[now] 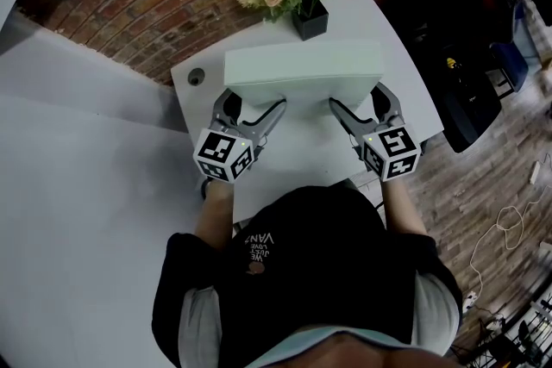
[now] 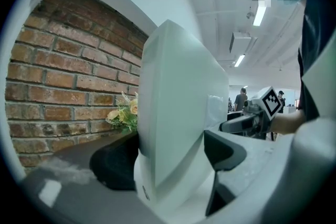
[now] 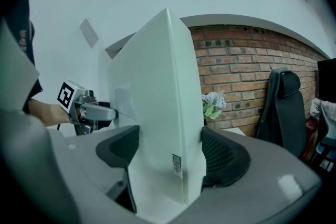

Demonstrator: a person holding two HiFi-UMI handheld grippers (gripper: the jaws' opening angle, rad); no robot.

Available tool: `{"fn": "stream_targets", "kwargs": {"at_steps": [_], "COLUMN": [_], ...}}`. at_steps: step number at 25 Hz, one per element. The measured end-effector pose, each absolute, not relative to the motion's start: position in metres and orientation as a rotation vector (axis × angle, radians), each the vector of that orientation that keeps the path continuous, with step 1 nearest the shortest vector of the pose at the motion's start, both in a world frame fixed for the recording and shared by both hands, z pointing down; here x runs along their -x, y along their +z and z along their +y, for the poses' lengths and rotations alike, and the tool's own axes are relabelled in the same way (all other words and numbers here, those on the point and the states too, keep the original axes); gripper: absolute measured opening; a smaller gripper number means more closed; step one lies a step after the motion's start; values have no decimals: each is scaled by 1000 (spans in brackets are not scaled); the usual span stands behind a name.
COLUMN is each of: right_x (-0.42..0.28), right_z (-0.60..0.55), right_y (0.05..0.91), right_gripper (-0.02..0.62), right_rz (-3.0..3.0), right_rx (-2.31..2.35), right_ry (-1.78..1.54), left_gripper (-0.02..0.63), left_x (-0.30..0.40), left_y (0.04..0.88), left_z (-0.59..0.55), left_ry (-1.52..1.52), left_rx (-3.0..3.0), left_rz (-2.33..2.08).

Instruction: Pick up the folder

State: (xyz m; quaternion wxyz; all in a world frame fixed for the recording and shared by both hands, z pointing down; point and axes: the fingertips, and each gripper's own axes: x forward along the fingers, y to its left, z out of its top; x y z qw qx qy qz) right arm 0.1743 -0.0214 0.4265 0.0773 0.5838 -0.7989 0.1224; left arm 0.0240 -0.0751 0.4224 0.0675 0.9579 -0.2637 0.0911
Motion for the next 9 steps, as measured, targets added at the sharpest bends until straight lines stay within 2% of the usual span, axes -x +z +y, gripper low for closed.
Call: {"fn": "stream_targets", "kwargs": {"at_steps": [9], "right_x": [-174], "right_z": [-23], "right_y": [429], "right_gripper": [365], "right_rz": [-2395], "right_rx": [-1744], "right_ry": [367], "left_gripper": [400], "left_x": [-23], "left_y": [426], "left_z": [-75], "left_ry": [275], "left_rx": [-2876], "left_rz": [-800]}}
